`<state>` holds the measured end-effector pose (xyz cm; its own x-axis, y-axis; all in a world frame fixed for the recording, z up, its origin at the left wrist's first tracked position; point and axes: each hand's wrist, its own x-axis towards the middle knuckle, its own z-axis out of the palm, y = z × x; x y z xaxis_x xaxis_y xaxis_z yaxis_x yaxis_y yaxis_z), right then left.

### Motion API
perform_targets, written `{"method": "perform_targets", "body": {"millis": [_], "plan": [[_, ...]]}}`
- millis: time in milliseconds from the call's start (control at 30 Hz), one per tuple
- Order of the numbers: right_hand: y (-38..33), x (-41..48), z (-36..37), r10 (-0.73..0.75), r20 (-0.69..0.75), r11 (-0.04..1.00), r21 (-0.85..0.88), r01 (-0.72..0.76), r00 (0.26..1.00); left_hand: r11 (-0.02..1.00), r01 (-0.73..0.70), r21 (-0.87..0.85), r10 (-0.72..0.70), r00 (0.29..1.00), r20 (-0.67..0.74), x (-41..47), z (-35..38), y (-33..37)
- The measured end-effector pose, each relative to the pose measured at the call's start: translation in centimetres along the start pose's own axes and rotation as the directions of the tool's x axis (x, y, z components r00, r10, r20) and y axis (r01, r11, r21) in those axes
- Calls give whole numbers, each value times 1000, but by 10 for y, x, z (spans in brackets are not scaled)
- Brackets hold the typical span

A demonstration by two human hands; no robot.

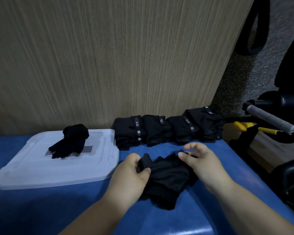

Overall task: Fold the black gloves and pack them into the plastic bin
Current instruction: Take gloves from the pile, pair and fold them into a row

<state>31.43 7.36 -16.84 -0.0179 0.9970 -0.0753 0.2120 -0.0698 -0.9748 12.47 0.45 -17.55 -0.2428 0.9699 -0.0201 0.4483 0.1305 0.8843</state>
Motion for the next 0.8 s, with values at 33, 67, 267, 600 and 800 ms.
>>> {"method": "perform_targets", "body": {"millis": [33,67,267,600,800], "plan": [[2,2,-1,-29,-2,999,-39,29,1000,995,-23,99,26,999,-30,-1,0,0],[3,2,-2,-70,2,992,-103,70,998,984,-46,173,57,997,-59,-1,0,0],[-12,-15,-3,-81,50,830,-550,96,995,971,-55,234,76,994,-82,1,-2,-1],[-10,-26,14,32,229,898,-433,73,973,969,-166,181,168,986,4,-2,4,3],[-4,-11,-2,33,324,940,-332,81,945,878,-377,295,342,925,162,0,5,-3]]}}
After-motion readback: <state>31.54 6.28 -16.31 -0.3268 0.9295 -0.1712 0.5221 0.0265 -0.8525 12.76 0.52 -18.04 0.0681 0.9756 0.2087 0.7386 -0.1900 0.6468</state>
